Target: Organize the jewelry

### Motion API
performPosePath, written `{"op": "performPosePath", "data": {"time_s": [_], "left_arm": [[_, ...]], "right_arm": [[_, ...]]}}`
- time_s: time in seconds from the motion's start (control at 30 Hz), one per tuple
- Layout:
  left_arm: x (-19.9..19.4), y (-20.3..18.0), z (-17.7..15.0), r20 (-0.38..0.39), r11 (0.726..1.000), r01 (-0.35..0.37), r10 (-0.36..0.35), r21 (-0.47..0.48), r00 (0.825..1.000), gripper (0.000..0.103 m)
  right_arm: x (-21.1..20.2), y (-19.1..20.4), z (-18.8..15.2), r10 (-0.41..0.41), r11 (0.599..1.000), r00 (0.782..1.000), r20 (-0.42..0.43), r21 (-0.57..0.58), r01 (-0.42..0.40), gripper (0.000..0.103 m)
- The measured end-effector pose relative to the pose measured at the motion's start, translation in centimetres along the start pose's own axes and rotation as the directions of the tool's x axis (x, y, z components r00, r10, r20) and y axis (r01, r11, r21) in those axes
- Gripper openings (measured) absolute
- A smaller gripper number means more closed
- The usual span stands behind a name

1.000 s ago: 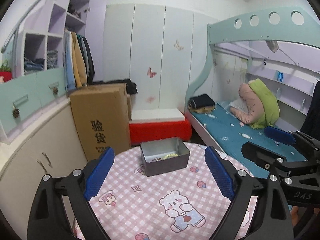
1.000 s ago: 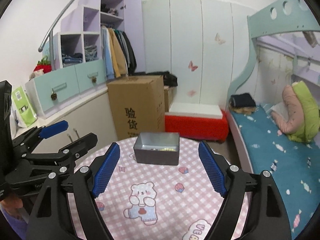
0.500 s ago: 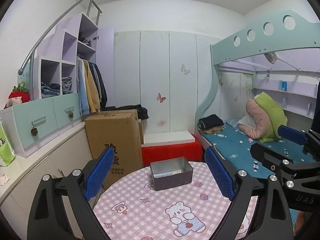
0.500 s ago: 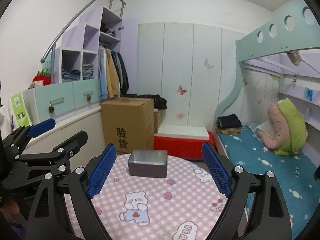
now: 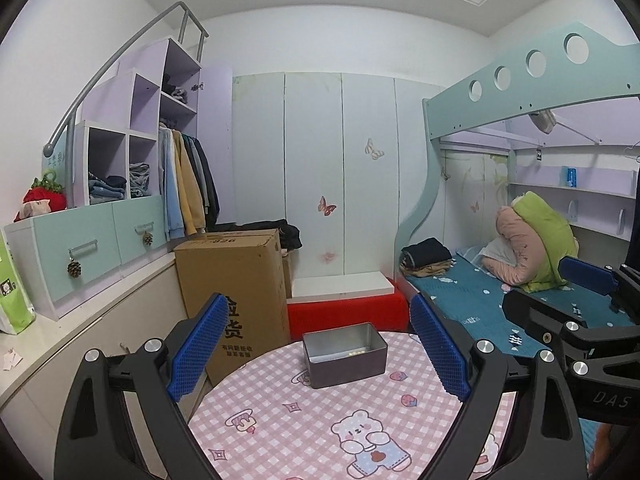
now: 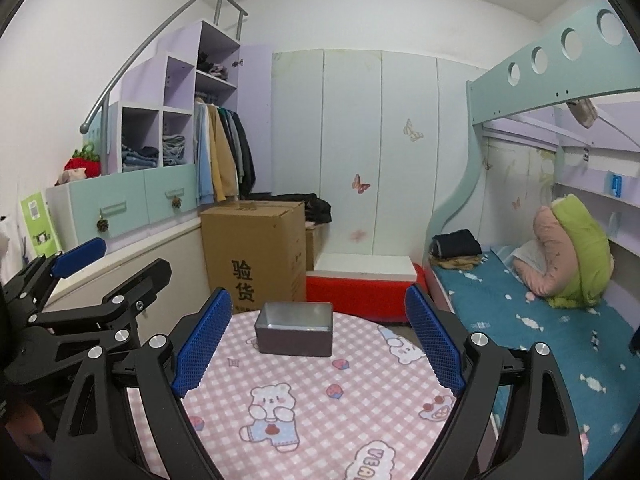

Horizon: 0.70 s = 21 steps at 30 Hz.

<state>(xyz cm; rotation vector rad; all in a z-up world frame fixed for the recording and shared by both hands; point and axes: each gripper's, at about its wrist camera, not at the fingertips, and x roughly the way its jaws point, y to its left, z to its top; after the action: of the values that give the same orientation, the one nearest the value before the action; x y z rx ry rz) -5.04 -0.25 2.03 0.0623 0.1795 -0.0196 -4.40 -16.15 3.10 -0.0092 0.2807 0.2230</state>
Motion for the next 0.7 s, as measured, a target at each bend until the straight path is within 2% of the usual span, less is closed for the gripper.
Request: {"op": "performPosePath", "data": {"time_s": [0.7], "left_arm": [[1.0, 0.2, -0.4, -0.005, 1.000, -0.007, 0.007, 0.008, 1.000, 0.089]], "right_arm": [[1.3, -0.1, -0.5, 0.007, 1.000, 1.000, -0.020, 0.014, -0.006, 0.086]]}}
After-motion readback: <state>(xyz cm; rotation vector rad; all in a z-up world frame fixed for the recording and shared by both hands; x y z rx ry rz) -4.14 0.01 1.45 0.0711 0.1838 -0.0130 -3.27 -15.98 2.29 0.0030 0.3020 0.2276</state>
